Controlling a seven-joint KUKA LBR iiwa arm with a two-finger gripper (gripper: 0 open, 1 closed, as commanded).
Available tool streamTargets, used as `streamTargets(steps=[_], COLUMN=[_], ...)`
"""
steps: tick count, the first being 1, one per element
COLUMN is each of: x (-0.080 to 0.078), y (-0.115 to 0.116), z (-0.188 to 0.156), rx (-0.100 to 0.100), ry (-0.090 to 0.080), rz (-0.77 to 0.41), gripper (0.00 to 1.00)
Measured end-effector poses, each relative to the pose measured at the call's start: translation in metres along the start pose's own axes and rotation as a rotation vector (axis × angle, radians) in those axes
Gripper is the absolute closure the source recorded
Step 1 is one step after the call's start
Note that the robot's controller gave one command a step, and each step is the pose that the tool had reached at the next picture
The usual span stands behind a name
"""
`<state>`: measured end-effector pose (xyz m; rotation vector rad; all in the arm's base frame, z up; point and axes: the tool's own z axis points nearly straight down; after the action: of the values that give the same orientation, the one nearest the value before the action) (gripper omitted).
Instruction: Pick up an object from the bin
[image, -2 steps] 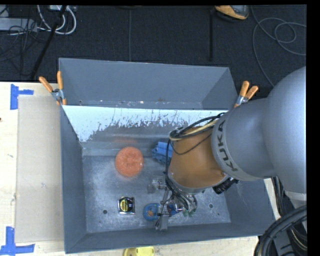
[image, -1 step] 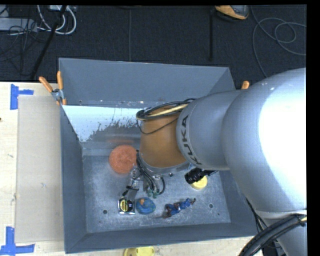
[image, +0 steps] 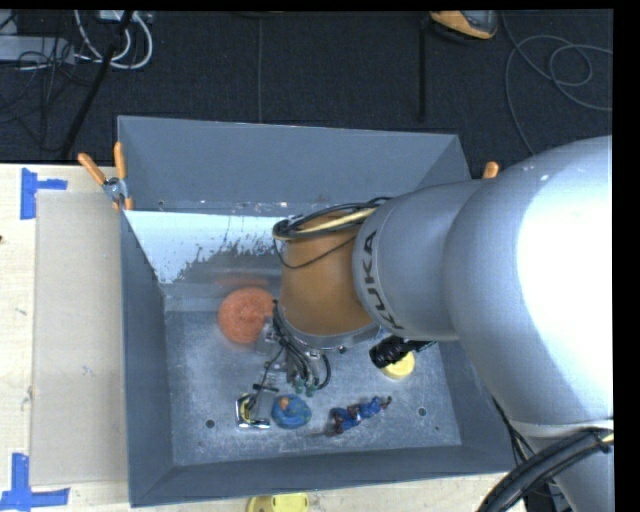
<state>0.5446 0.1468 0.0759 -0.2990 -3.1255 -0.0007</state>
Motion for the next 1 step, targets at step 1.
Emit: streamTargets(steps=[1], x=[0.0000], y=[-0.0001], z=[0.0000], rx=[0.000], ry=[0.000], rz=[0.000], gripper=[0.00])
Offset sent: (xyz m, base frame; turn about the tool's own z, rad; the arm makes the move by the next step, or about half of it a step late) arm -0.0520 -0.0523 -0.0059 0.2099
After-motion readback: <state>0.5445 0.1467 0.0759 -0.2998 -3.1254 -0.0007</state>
